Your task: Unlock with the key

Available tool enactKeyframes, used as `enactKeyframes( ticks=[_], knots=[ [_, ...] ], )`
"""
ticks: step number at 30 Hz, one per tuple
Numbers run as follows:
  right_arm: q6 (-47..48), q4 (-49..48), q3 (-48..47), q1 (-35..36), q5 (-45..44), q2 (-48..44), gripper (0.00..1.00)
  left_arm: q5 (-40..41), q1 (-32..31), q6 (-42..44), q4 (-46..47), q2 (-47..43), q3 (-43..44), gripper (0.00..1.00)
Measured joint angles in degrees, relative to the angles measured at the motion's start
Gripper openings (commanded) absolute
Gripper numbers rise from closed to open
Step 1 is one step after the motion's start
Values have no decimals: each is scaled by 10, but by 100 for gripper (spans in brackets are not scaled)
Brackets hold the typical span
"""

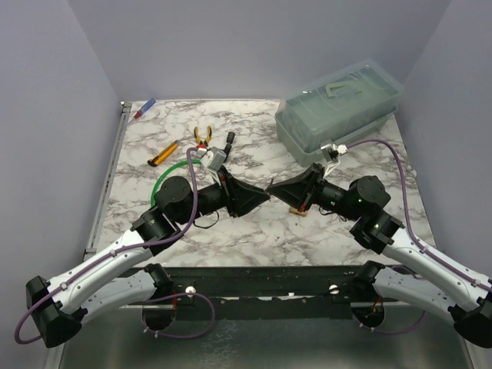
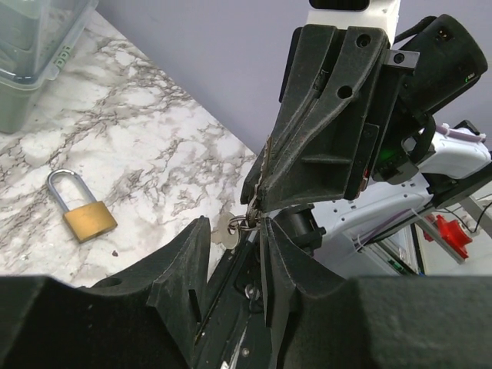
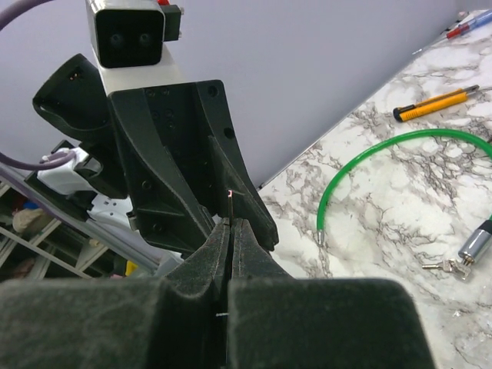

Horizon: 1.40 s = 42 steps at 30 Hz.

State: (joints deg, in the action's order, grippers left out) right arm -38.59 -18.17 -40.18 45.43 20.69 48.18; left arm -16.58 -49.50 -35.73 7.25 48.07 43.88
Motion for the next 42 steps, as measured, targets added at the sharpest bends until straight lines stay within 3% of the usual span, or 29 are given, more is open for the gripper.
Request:
enactKeyframes(
  ticks=[9,15,21,28,42],
  knots=[
    [-9,-15,0,0,3,0,0,-21,0,-19,45,13,-7,36],
    [-17,-19,0,0,11,0,0,-24,0,-22,60,18,-10,45],
    [-21,-21,0,0,18,0,0,-27,0,-22,66,17,-13,31],
    [-25,-24,0,0,23,1,0,-35,0,-22,75,11,-17,0],
    [-33,-27,4,0,21,-3,4,-35,0,-25,78,-1,-26,0]
  ],
)
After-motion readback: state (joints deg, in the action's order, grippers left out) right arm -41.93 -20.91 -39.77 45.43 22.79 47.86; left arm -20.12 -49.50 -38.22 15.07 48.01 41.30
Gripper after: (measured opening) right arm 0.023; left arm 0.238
